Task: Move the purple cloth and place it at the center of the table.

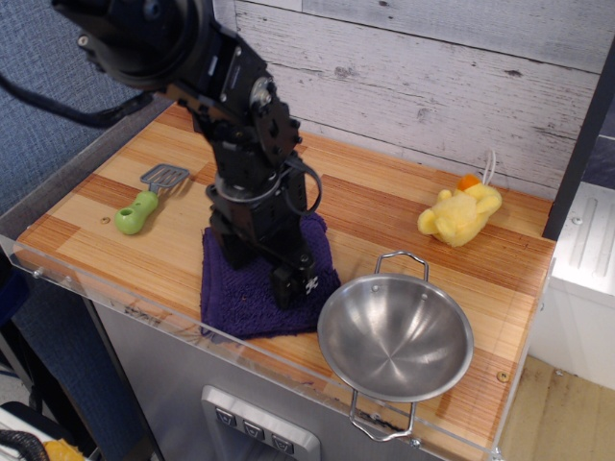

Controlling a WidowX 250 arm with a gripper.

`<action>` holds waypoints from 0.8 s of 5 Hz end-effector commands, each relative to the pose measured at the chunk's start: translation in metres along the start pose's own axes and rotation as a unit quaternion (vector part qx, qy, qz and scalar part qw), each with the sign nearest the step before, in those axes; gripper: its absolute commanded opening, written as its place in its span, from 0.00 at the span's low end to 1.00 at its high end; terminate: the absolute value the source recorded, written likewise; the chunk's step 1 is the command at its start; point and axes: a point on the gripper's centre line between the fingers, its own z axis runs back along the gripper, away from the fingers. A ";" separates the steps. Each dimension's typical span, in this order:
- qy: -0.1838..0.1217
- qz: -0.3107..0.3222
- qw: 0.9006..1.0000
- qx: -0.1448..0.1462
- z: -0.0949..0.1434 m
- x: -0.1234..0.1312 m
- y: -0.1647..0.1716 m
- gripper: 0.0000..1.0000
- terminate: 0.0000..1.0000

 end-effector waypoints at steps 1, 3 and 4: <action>-0.077 0.017 0.997 0.010 0.051 0.018 0.016 1.00 0.00; -0.167 0.036 0.985 0.027 0.120 0.038 0.024 1.00 0.00; -0.188 0.045 0.980 0.037 0.144 0.039 0.026 1.00 0.00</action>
